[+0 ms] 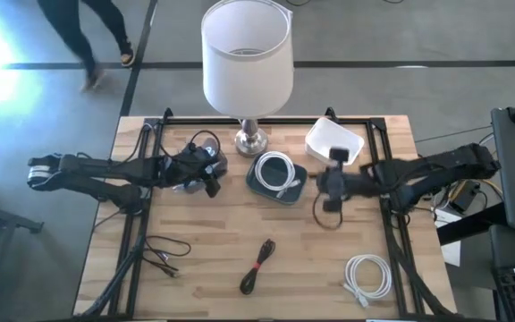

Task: Pick & Place USB Port
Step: Put the right black charger cable into the white bin

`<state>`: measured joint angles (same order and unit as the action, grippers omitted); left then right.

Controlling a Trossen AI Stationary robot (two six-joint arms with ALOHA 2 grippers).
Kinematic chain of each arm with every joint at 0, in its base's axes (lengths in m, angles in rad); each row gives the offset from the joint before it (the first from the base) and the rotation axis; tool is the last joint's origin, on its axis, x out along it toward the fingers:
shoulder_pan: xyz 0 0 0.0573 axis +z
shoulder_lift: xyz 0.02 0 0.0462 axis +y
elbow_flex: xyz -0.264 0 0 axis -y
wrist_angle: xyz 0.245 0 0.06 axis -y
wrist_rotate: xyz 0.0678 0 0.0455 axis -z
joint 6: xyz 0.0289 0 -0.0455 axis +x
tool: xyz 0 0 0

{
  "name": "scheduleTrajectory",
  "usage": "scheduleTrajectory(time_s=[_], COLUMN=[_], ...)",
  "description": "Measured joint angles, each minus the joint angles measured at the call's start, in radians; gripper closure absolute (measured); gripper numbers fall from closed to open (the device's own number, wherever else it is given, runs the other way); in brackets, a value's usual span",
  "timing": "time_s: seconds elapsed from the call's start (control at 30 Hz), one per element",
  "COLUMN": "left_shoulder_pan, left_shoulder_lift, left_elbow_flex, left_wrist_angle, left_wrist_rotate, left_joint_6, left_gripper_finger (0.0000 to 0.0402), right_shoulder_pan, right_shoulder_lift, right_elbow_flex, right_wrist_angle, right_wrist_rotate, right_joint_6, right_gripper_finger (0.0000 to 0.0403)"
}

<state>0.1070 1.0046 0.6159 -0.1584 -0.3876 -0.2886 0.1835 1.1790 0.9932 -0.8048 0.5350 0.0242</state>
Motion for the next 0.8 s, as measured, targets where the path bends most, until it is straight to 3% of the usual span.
scheduleTrajectory(time_s=[0.13, 0.4, 0.57, 0.8], left_shoulder_pan=[0.0, -0.001, -0.025, -0.083], left_shoulder_lift=[0.0, 0.0, 0.005, 0.078], left_elbow_flex=[0.0, 0.0, 0.0, 0.0], left_wrist_angle=[0.085, 0.231, 0.271, 0.361], left_wrist_rotate=[0.098, 0.266, 0.302, 0.304], left_joint_6=[0.003, 0.004, 0.066, 0.176], left_gripper_finger=[0.0195, 0.0195, 0.0197, 0.0205], right_shoulder_pan=[-0.151, -0.448, -0.604, -0.719], right_shoulder_lift=[-0.042, -0.009, 0.057, 0.196], right_elbow_flex=[0.0, -0.003, -0.004, -0.004], right_wrist_angle=[0.001, 0.02, 0.06, 0.063], right_wrist_rotate=[0.045, 0.015, -0.165, -0.172], right_joint_6=[-0.01, -0.088, -0.107, -0.091], right_gripper_finger=[0.0374, 0.0374, 0.0374, 0.0374])
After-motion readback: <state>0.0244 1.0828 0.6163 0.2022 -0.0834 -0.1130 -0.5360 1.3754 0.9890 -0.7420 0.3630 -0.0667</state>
